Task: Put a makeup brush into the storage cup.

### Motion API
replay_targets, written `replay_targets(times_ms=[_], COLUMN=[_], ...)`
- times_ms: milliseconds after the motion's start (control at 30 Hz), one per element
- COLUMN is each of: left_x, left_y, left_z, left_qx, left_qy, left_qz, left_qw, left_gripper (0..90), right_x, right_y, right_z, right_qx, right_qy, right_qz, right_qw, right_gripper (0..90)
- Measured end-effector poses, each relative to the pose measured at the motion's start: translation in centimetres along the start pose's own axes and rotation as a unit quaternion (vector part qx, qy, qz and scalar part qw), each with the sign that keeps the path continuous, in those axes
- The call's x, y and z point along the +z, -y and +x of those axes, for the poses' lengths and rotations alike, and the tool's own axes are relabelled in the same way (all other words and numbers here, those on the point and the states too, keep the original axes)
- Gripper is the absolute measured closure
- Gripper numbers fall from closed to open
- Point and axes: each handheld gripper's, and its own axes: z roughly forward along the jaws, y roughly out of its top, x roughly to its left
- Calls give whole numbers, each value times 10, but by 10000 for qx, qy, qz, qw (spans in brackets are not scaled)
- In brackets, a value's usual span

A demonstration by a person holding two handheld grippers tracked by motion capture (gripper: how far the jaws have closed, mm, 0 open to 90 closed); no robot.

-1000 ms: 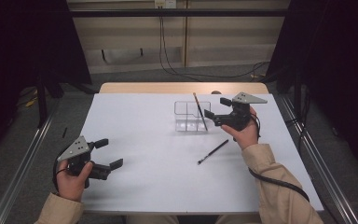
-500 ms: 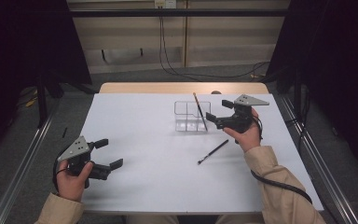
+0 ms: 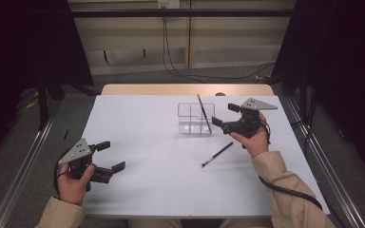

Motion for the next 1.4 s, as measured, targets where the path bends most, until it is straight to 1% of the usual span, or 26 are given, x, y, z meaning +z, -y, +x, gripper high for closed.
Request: replay_targets(times_ms=[533, 567, 633, 833, 900, 1033, 1267, 1400], left_x=[0, 0, 0, 0, 0, 0, 0, 0], left_y=[-1, -1, 0, -1, -1, -1, -1, -1], left_z=[-1, 0, -1, -1, -1, -1, -1, -1], left_qx=[23, 23, 11, 18, 16, 44, 22, 36], left_qy=[-40, -13, -21, -39, -39, -38, -37, -40], left_qz=[14, 12, 9, 18, 14, 13, -8, 9], left_qw=[10000, 10000, 10000, 10000, 10000, 10000, 10000, 10000], left_gripper=[0, 0, 0, 0, 0, 0, 0, 0], right_x=[-19, -20, -23, -29, -31, -35, -42, -45], right_y=[3, 3, 3, 4, 5, 6, 10, 11], right_z=[-2, -2, -2, -1, 0, 0, 2, 3], right_qx=[7, 0, 13, -33, -66, -41, -6, -50], right_qy=[36, 42, 29, 24, 43, 24, -17, -12], right_qz=[-5, -16, -9, -7, 32, 15, 21, 77], right_qw=[10000, 10000, 10000, 10000, 10000, 10000, 10000, 10000], right_gripper=[26, 26, 26, 26, 27, 26, 26, 26])
